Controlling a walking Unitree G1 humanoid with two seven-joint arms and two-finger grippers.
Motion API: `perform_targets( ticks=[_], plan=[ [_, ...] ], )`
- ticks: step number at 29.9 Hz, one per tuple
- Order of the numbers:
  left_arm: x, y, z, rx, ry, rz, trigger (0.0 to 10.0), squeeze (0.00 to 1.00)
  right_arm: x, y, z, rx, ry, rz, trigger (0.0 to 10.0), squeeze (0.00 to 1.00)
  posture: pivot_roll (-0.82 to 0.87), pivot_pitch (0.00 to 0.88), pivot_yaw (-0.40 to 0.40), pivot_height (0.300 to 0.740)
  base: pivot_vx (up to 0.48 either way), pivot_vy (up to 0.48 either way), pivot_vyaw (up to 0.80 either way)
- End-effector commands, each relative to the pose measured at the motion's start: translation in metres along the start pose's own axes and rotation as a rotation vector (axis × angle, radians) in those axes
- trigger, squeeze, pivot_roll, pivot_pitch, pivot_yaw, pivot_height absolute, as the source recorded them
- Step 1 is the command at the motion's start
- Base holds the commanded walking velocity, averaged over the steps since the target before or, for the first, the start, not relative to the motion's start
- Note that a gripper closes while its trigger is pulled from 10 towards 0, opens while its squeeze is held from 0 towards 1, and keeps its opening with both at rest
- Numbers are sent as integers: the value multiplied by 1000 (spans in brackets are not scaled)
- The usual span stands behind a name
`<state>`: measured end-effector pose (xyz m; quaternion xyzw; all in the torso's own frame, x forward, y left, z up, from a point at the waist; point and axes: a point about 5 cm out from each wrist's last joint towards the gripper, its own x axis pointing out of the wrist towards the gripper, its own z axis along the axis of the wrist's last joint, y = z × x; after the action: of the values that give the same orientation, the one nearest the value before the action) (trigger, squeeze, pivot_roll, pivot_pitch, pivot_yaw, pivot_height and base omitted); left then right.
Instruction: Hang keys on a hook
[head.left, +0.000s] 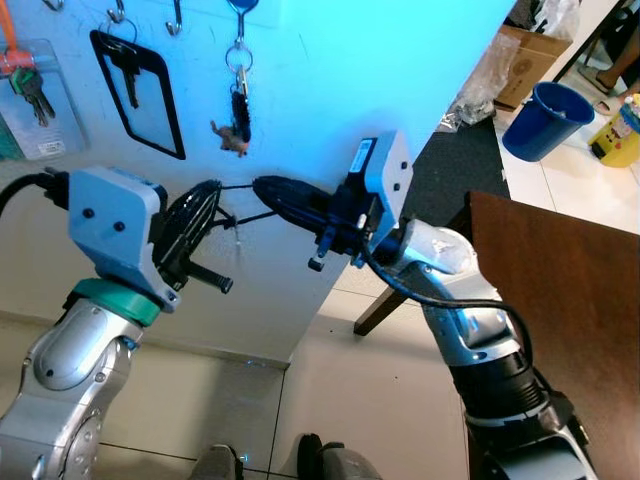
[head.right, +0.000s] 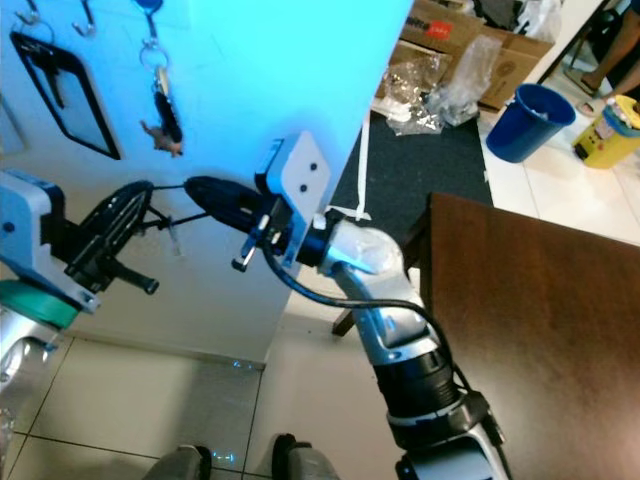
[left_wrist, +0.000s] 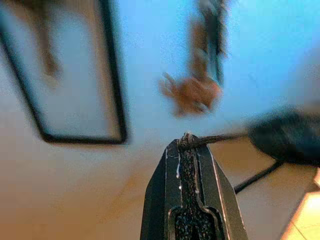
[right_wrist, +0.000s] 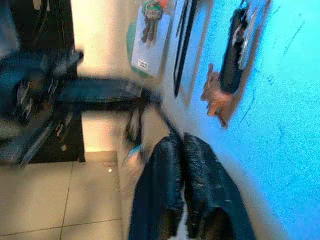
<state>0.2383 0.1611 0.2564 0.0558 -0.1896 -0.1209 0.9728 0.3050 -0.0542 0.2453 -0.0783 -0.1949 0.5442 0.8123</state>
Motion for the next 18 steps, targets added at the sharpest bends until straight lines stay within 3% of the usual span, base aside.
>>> perform_targets(
  ticks=[1,2,3,6,8,11,18],
  plan=[
    [1,-4,6,-16,-27,-2,0,0,-3,8,-8,22,32,34,10000,1000,98,154,-81,740,0,0,0],
    [1,-4,6,-16,-27,-2,0,0,-3,8,-8,22,32,34,10000,1000,98,154,-81,740,0,0,0],
    [5,-6,10,-17,-47,-9,0,0,-6,12,-10,54,41,54,10000,0,95,155,-78,740,0,0,0],
    [11,-8,18,-4,-85,-15,0,0,-17,19,-9,178,12,68,10000,0,98,159,-69,740,0,0,0],
    [11,-8,18,-4,-85,-15,0,0,-17,19,-9,178,12,68,10000,0,98,159,-69,740,0,0,0],
    [21,-3,35,25,-155,-23,0,0,-35,19,-8,294,-31,-17,10000,0,82,159,-45,740,0,0,0],
    [22,3,47,45,-193,-28,0,0,-48,19,-14,310,-17,-95,10000,0,74,159,-32,740,0,0,0]
  ],
)
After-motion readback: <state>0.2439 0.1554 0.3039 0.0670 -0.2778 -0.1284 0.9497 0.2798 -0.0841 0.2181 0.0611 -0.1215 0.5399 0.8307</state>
